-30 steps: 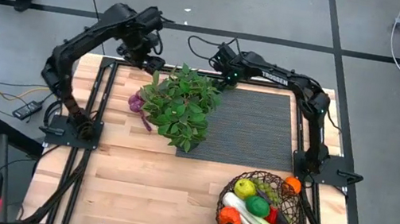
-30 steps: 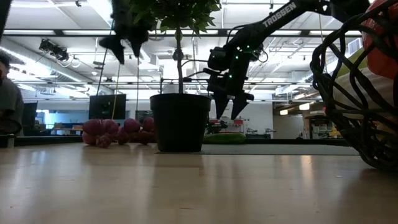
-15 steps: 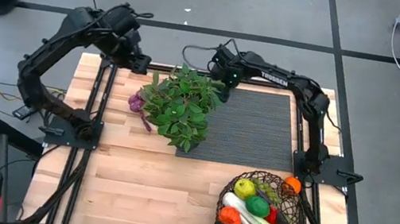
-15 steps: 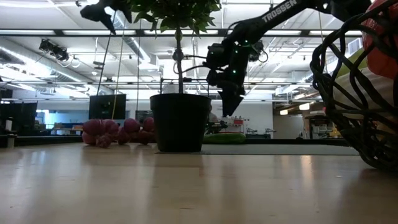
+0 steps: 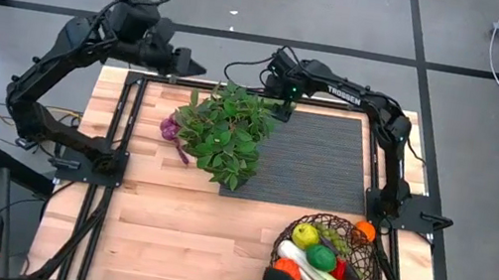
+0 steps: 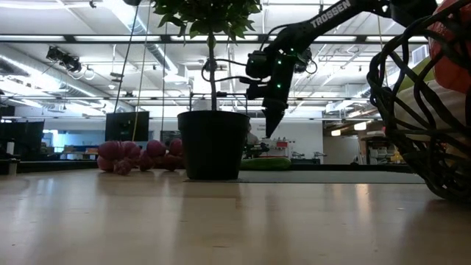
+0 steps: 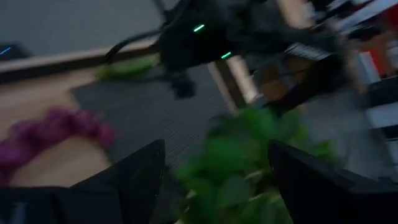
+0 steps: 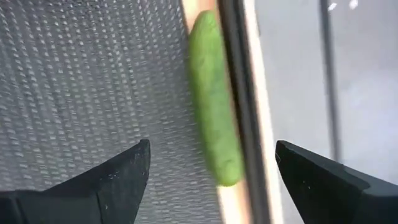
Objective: Build produce basket
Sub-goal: Put the green cucumber into the brown wire basket
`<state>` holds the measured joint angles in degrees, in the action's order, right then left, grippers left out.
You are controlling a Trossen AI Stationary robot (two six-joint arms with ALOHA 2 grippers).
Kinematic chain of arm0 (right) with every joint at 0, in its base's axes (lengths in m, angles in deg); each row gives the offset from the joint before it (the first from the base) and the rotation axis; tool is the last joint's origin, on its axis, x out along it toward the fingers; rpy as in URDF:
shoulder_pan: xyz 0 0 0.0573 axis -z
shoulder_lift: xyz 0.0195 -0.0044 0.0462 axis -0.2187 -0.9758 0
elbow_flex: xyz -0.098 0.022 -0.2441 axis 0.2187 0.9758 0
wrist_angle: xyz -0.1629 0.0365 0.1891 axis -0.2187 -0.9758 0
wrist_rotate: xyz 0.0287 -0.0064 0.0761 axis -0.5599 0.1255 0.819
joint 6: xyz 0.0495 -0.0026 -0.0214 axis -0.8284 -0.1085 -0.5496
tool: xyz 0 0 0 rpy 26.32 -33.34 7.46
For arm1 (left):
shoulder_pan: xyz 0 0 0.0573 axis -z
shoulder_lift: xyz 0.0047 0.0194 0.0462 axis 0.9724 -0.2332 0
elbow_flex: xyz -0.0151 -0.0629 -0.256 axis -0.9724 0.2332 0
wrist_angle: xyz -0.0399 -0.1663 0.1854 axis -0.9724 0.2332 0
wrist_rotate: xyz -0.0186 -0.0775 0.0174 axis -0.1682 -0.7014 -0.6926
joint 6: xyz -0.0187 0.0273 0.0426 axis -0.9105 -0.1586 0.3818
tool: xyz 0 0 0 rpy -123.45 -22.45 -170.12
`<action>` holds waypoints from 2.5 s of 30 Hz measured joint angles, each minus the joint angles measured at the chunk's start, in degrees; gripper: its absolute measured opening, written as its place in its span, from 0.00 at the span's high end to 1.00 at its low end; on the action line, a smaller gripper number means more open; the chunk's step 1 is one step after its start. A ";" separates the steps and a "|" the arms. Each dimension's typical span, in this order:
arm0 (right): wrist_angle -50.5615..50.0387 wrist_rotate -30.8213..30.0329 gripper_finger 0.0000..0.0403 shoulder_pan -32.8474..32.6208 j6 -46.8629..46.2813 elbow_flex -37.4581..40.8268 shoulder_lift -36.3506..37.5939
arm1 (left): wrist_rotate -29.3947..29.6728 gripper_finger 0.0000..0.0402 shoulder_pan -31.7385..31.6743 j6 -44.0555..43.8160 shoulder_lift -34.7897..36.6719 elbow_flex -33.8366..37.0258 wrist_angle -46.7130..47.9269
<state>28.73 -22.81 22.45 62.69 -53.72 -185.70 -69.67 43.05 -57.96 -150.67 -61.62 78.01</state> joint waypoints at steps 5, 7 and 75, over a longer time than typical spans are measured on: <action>1.51 -2.09 0.14 -1.38 1.70 -1.70 0.00 | -0.25 0.28 1.43 1.61 0.02 0.00 -7.58; 1.15 -1.94 0.14 -2.34 -1.98 -2.10 0.00 | -0.26 0.28 1.95 3.16 -0.06 0.00 -6.91; 24.06 14.06 0.14 3.72 -80.26 -1.35 -5.70 | 7.74 0.28 4.82 2.60 -0.85 0.13 22.63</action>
<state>52.78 -8.76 26.17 -17.58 -55.07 -191.40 -61.93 47.88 -55.36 -151.52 -61.49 100.65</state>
